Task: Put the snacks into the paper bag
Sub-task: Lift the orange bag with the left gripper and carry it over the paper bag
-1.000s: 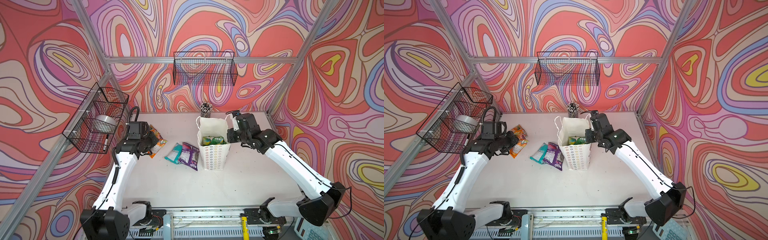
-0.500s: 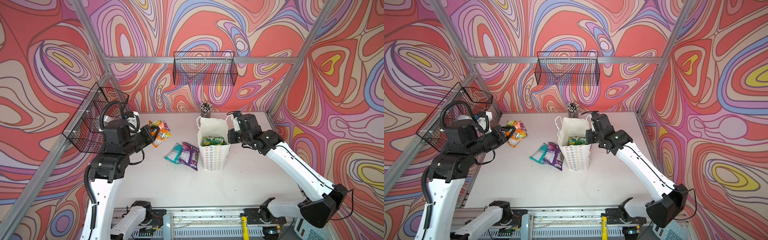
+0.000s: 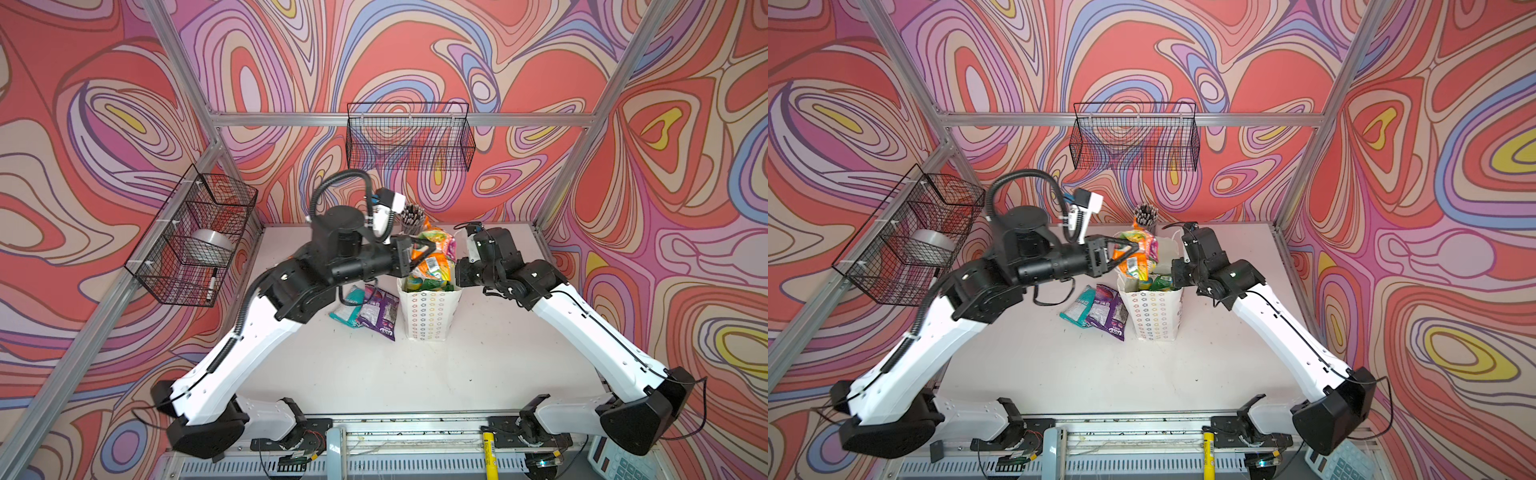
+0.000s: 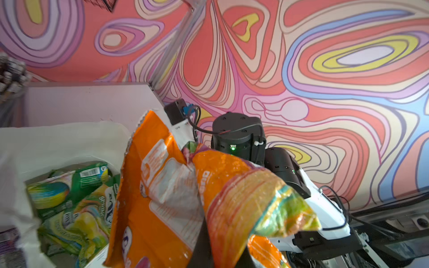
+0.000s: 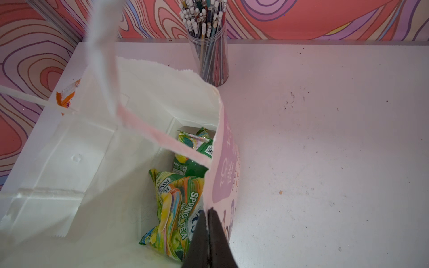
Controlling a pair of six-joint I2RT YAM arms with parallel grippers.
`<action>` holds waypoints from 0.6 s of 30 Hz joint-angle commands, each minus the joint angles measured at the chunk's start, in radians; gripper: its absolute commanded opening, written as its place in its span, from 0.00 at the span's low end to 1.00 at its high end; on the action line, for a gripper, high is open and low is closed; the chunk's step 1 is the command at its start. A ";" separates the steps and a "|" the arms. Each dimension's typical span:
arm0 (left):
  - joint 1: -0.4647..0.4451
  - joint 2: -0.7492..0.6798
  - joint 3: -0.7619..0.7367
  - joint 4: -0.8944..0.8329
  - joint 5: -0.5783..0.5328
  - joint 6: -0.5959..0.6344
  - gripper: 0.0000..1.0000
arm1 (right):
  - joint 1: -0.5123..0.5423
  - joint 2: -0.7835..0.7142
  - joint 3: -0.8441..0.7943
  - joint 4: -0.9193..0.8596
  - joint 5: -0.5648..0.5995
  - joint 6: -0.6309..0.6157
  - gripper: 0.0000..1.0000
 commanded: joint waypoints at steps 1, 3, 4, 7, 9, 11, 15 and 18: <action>-0.009 0.082 0.055 0.066 -0.016 0.018 0.02 | 0.003 -0.029 0.001 0.021 -0.025 0.016 0.00; -0.009 0.129 0.071 0.057 -0.025 0.027 0.02 | 0.003 -0.033 0.001 0.018 -0.027 0.017 0.00; -0.009 0.150 0.083 0.045 -0.034 0.030 0.02 | 0.003 -0.035 -0.001 0.015 -0.027 0.018 0.00; 0.004 0.194 0.094 0.031 -0.065 0.041 0.02 | 0.004 -0.046 -0.007 0.013 -0.026 0.021 0.00; 0.027 0.219 0.095 0.031 -0.064 0.037 0.02 | 0.003 -0.051 -0.010 0.012 -0.027 0.022 0.00; 0.058 0.244 0.091 0.033 -0.034 0.018 0.02 | 0.003 -0.056 -0.014 0.013 -0.027 0.022 0.00; 0.097 0.285 0.087 0.029 -0.004 -0.002 0.01 | 0.003 -0.063 -0.030 0.021 -0.026 0.022 0.00; 0.108 0.293 0.083 0.023 0.004 -0.004 0.01 | 0.003 -0.065 -0.036 0.024 -0.026 0.024 0.00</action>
